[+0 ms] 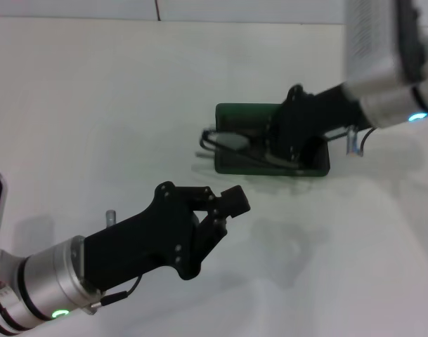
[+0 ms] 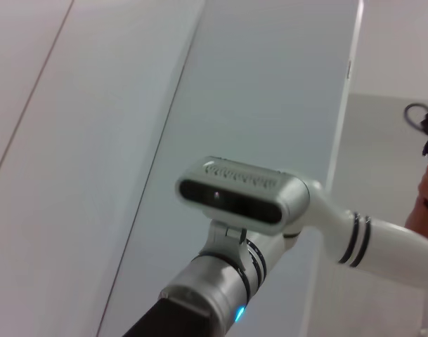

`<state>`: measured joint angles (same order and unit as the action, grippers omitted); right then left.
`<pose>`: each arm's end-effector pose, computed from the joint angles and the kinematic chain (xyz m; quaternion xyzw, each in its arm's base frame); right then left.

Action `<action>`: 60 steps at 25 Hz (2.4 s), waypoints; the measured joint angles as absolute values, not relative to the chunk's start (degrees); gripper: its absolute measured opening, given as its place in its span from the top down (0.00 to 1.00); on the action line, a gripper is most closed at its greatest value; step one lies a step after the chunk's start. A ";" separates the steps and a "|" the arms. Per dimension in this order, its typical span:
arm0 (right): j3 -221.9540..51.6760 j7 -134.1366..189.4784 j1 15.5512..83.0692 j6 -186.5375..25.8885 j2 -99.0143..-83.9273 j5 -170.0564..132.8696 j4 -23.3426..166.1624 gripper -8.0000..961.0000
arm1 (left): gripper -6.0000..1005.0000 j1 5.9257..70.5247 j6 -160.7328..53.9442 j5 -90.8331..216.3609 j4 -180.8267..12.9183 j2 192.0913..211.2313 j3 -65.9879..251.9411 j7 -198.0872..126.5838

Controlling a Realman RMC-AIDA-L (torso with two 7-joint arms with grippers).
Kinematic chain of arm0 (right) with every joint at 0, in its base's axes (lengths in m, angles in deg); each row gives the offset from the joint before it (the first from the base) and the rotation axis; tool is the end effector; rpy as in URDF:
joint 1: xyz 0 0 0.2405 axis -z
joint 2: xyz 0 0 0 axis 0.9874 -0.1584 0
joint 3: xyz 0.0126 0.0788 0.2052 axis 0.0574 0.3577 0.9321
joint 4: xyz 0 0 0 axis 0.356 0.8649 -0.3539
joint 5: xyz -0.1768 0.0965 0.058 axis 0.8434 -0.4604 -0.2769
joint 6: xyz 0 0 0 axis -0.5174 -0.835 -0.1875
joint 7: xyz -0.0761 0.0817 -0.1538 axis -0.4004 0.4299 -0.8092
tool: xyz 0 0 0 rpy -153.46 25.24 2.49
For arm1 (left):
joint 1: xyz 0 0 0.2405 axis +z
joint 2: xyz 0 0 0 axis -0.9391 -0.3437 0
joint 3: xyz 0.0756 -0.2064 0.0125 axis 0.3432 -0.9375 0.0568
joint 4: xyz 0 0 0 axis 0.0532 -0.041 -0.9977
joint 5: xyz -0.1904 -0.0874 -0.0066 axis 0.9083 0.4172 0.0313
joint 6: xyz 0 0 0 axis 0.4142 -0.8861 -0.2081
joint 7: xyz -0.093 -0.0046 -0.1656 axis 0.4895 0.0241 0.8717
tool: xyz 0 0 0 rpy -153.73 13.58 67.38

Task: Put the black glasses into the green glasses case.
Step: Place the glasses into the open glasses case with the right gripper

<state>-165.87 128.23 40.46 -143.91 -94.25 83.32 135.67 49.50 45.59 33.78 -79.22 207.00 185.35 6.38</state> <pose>0.0768 0.3577 -0.0704 -0.9945 -0.0560 0.0097 0.0879 -0.1775 0.2126 -0.0593 -0.8303 -0.1565 -0.5256 0.0993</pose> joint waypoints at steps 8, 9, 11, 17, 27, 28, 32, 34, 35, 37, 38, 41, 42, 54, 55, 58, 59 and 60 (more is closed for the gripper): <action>-176.18 134.01 39.40 -136.61 -94.89 96.82 139.24 0.95 | 0.97 49.26 44.79 34.02 -79.31 207.00 185.08 6.70; -176.77 134.03 39.53 -136.08 -94.90 97.75 139.64 0.95 | 0.97 49.21 44.78 34.03 -79.21 206.97 185.05 6.75; -177.32 134.05 39.58 -135.07 -94.91 98.97 139.94 0.95 | 0.97 49.16 44.79 34.07 -79.15 206.94 185.00 6.76; -178.80 134.20 39.70 -131.67 -95.01 102.33 139.35 0.95 | 0.97 48.94 44.79 34.16 -79.34 207.00 184.81 6.78; -184.06 134.33 40.63 -124.95 -95.03 104.96 137.74 0.95 | 0.97 49.12 44.39 34.57 -79.40 207.06 184.61 6.82; -185.01 134.34 40.89 -123.62 -95.03 105.26 137.68 0.95 | 0.97 49.12 44.39 34.57 -79.40 207.06 184.61 6.82; -185.79 134.36 41.08 -122.52 -95.04 105.40 137.60 0.94 | 0.97 49.35 43.74 34.63 -79.40 207.14 184.69 6.82; -185.83 134.37 41.13 -122.15 -95.03 105.42 137.44 0.94 | 0.97 49.45 43.69 34.65 -79.39 207.15 184.78 6.82; -185.83 134.37 41.14 -122.06 -95.03 105.42 137.32 0.94 | 0.97 49.49 43.68 34.66 -79.40 207.15 184.83 6.82; -185.80 134.38 41.15 -121.74 -95.03 105.46 137.00 0.94 | 0.97 49.55 43.66 34.67 -79.41 207.16 184.88 6.82; -185.78 134.39 41.16 -121.58 -95.03 105.49 136.77 0.94 | 0.97 49.59 43.65 34.68 -79.52 207.15 184.86 6.82; -185.78 134.48 41.16 -121.22 -95.03 105.62 136.31 0.94 | 0.97 49.65 43.65 34.68 -79.73 207.15 184.71 6.82; -185.78 134.56 41.17 -121.21 -95.03 105.64 136.30 0.94 | 0.97 49.68 43.65 34.68 -79.74 207.15 184.71 6.82; -185.85 134.99 41.32 -119.89 -95.03 107.79 135.67 0.94 | 0.97 49.74 43.69 34.68 -79.75 207.24 184.98 6.81; -185.86 134.99 41.33 -119.89 -95.03 107.79 135.67 0.94 | 0.97 49.77 43.69 34.68 -79.74 207.24 184.98 6.81; -185.90 134.99 41.34 -119.89 -95.03 107.79 135.68 0.94 | 0.97 49.83 43.69 34.68 -79.74 207.24 184.98 6.81; -185.95 134.99 41.34 -119.89 -95.03 107.79 135.72 0.94 | 0.97 49.84 43.69 34.68 -79.75 207.24 184.97 6.81; -185.98 134.99 41.34 -119.89 -95.04 107.79 135.78 0.94 | 0.97 49.84 43.69 34.68 -79.75 207.24 184.97 6.82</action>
